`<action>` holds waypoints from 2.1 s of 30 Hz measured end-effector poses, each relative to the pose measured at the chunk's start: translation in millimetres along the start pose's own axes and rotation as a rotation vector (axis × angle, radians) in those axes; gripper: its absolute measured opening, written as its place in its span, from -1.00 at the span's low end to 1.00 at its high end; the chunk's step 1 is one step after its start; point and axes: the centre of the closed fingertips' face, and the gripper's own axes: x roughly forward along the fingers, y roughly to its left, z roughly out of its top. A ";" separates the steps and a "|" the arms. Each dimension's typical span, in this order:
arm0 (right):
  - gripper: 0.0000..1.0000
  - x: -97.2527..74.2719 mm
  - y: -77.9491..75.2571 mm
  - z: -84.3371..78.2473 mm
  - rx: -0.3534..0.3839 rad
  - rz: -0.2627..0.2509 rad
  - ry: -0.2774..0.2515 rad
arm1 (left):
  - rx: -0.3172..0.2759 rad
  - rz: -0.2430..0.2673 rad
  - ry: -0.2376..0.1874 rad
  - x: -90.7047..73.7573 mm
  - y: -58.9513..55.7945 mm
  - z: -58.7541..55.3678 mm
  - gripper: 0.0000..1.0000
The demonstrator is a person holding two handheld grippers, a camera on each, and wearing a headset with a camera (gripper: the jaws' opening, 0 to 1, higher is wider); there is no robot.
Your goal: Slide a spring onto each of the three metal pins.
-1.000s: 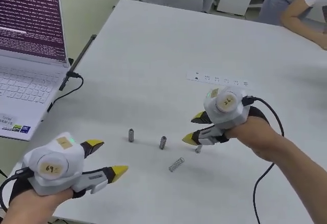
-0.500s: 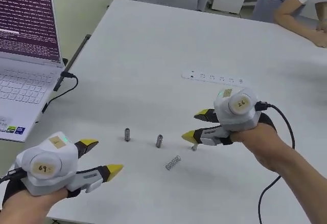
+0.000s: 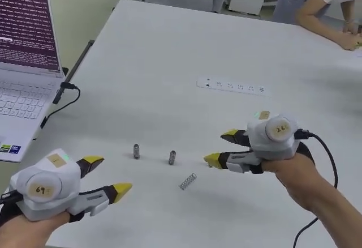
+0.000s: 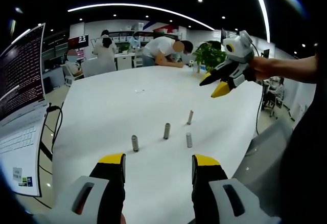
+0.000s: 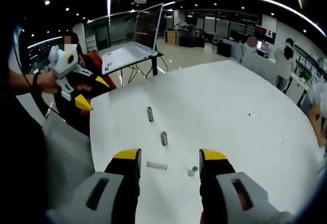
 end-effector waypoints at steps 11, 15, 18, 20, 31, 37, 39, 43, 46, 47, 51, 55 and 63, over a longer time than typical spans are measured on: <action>-0.04 -21.9 7.5 -18.8 0.075 -0.046 -0.052 | -0.001 -0.011 -0.001 2.7 -2.1 2.4 -0.05; -0.03 -27.9 11.1 -27.1 0.104 -0.060 -0.066 | -0.002 -0.019 -0.001 4.7 -4.7 2.6 -0.05; 0.01 -28.8 14.2 -34.4 0.114 -0.062 -0.058 | -0.002 -0.023 0.001 6.1 -6.6 2.3 -0.05; 0.01 -30.0 15.0 -37.7 0.124 -0.066 -0.060 | -0.001 -0.026 0.003 6.0 -8.0 2.1 -0.04; 0.08 -38.1 21.2 -53.6 0.180 -0.088 -0.071 | -0.004 -0.030 0.003 10.9 -8.7 4.6 -0.04; 0.11 -45.5 21.6 -55.6 0.209 -0.108 -0.083 | -0.003 -0.029 -0.002 12.1 -9.7 8.7 -0.04; 0.12 -47.3 22.7 -56.6 0.215 -0.110 -0.085 | -0.003 -0.029 0.000 12.1 -9.4 8.2 -0.04; 0.13 -52.0 23.7 -58.4 0.226 -0.118 -0.091 | 0.001 -0.033 0.004 13.0 -12.3 7.5 -0.05; 0.13 -55.7 22.9 -60.1 0.234 -0.123 -0.094 | 0.003 -0.038 0.008 14.5 -15.2 6.6 -0.05; 0.13 -56.7 22.9 -60.5 0.235 -0.124 -0.094 | 0.004 -0.039 0.009 14.9 -16.2 7.0 -0.05; 0.14 -61.9 20.6 -63.2 0.239 -0.132 -0.095 | 0.011 -0.049 0.014 19.2 -21.6 6.8 -0.05; 0.15 -66.6 18.2 -65.5 0.239 -0.139 -0.092 | 0.019 -0.060 0.014 23.0 -26.5 9.6 -0.05; 0.16 -72.0 16.7 -67.3 0.247 -0.147 -0.100 | 0.031 -0.079 0.017 29.6 -34.6 12.3 -0.04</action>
